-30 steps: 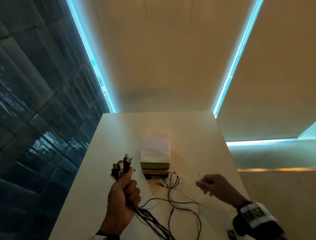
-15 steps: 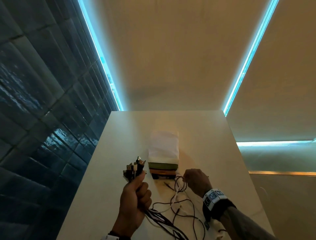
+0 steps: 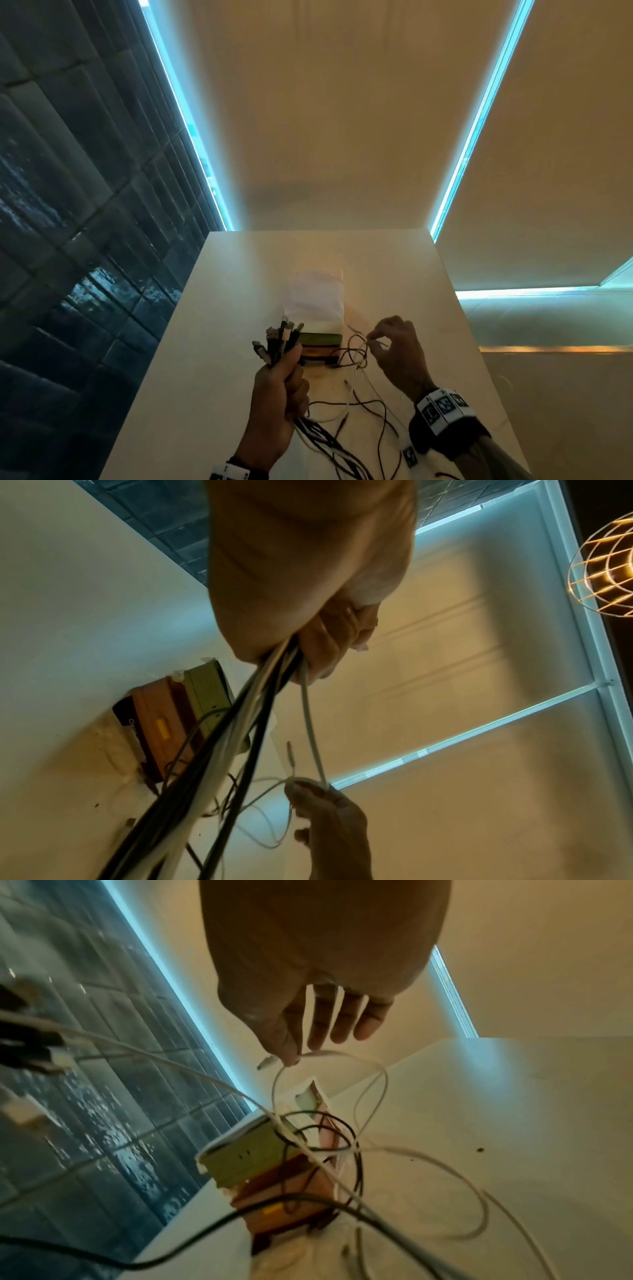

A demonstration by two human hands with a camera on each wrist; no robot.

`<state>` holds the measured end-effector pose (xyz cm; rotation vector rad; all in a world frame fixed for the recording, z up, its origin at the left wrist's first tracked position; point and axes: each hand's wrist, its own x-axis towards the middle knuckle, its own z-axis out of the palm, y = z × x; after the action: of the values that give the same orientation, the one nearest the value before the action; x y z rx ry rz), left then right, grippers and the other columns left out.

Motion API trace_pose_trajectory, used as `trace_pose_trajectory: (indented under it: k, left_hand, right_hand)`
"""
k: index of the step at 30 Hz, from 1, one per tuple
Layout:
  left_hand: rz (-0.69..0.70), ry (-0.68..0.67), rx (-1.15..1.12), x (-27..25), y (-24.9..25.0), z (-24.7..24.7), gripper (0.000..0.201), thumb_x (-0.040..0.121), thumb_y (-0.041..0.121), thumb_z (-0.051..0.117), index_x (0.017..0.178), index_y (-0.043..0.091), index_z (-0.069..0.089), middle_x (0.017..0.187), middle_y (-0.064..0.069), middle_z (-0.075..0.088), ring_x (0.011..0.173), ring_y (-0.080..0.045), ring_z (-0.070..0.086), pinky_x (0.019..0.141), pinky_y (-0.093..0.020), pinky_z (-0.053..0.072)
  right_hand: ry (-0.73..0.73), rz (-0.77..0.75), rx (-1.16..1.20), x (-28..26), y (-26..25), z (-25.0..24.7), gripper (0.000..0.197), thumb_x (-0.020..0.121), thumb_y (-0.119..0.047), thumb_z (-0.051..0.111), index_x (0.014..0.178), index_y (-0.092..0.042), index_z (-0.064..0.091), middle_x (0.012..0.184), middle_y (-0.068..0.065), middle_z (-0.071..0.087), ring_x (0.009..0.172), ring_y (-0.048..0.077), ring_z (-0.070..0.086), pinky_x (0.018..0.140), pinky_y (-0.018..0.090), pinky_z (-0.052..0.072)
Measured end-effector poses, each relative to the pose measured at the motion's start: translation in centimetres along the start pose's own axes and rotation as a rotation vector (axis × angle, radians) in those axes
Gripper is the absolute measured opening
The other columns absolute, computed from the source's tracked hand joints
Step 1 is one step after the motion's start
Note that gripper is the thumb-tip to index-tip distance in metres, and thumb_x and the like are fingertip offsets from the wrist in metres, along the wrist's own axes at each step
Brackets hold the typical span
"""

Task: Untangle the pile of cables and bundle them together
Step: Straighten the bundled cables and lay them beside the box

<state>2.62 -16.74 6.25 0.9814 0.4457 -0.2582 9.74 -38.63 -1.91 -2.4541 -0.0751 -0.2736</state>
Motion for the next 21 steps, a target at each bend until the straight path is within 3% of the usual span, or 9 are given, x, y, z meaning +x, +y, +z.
trace_pose_trajectory:
  k: [2, 5, 9, 11, 14, 16, 19, 21]
  left_hand:
    - [0.046, 0.000, 0.041, 0.1, -0.3, 0.3, 0.039, 0.083, 0.029, 0.062, 0.059, 0.022, 0.033, 0.052, 0.002, 0.015, 0.039, -0.011, 0.011, 0.042, -0.022, 0.009]
    - [0.100, 0.007, 0.079, 0.4, -0.9, 1.0, 0.038, 0.085, 0.032, 0.063, 0.061, 0.020, 0.035, 0.054, 0.000, 0.015, 0.040, -0.012, 0.012, 0.041, -0.022, 0.012]
    - [0.182, 0.021, 0.135, 0.5, -1.4, 2.2, 0.032, 0.086, 0.034, 0.064, 0.070, 0.011, 0.048, 0.052, 0.001, 0.024, 0.042, -0.012, 0.017, 0.041, -0.024, 0.016]
    - [0.226, 0.056, 0.184, 0.4, -1.8, 2.7, 0.034, 0.083, 0.035, 0.067, 0.084, 0.002, 0.059, 0.052, 0.003, 0.036, 0.043, -0.010, 0.027, 0.041, -0.025, 0.024]
    - [0.263, 0.092, 0.195, 0.5, -2.3, 3.2, 0.037, 0.077, 0.029, 0.074, 0.101, 0.002, 0.064, 0.060, -0.002, 0.049, 0.047, -0.010, 0.038, 0.042, -0.025, 0.033]
    - [0.267, 0.099, 0.205, 0.5, -2.6, 3.2, 0.040, 0.074, 0.025, 0.077, 0.103, 0.001, 0.064, 0.064, -0.007, 0.052, 0.049, -0.013, 0.042, 0.042, -0.025, 0.035]
    - [0.264, 0.099, 0.228, 0.6, -3.0, 3.0, 0.046, 0.071, 0.038, 0.077, 0.101, 0.005, 0.068, 0.070, -0.013, 0.054, 0.056, -0.021, 0.044, 0.047, -0.029, 0.037]
    - [0.261, 0.120, 0.242, 0.6, -3.0, 2.9, 0.046, 0.071, 0.043, 0.072, 0.097, 0.005, 0.069, 0.065, -0.010, 0.051, 0.052, -0.017, 0.042, 0.046, -0.028, 0.034]
  right_hand:
    - [0.044, -0.041, 0.098, -0.1, -1.2, -0.5, 0.011, 0.076, -0.011, 0.077, 0.078, -0.019, 0.069, 0.089, -0.009, 0.059, 0.077, 0.008, 0.048, 0.064, 0.013, 0.038]
    - [0.045, -0.124, 0.304, -0.7, -3.5, -1.3, 0.011, 0.078, -0.010, 0.076, 0.080, -0.018, 0.069, 0.084, -0.011, 0.061, 0.064, 0.008, 0.054, 0.055, 0.018, 0.047]
    - [-0.044, -0.213, 0.417, -2.1, -6.4, -1.6, 0.007, 0.081, -0.020, 0.074, 0.087, -0.020, 0.071, 0.083, -0.013, 0.065, 0.063, 0.008, 0.056, 0.055, 0.016, 0.046]
    - [-0.092, -0.280, 0.409, -2.7, -7.5, -1.6, 0.010, 0.083, -0.027, 0.068, 0.090, -0.021, 0.072, 0.082, -0.018, 0.063, 0.066, 0.002, 0.055, 0.057, 0.012, 0.042]
    - [-0.066, -0.313, 0.397, -3.3, -8.3, -1.5, 0.010, 0.084, -0.028, 0.064, 0.087, -0.019, 0.068, 0.079, -0.024, 0.053, 0.068, -0.005, 0.052, 0.057, 0.006, 0.039]
    - [-0.024, -0.311, 0.402, -3.3, -8.3, -1.5, 0.007, 0.085, -0.026, 0.064, 0.085, -0.019, 0.066, 0.080, -0.021, 0.054, 0.067, -0.006, 0.049, 0.056, 0.006, 0.037]
    - [-0.019, -0.343, 0.389, -3.4, -8.4, -1.6, 0.007, 0.085, -0.020, 0.066, 0.091, -0.019, 0.069, 0.086, -0.015, 0.058, 0.069, -0.009, 0.047, 0.058, 0.005, 0.034]
    - [-0.042, -0.349, 0.427, -3.6, -8.5, -1.8, 0.009, 0.084, -0.015, 0.066, 0.093, -0.018, 0.070, 0.087, -0.012, 0.060, 0.069, -0.009, 0.050, 0.060, 0.004, 0.036]
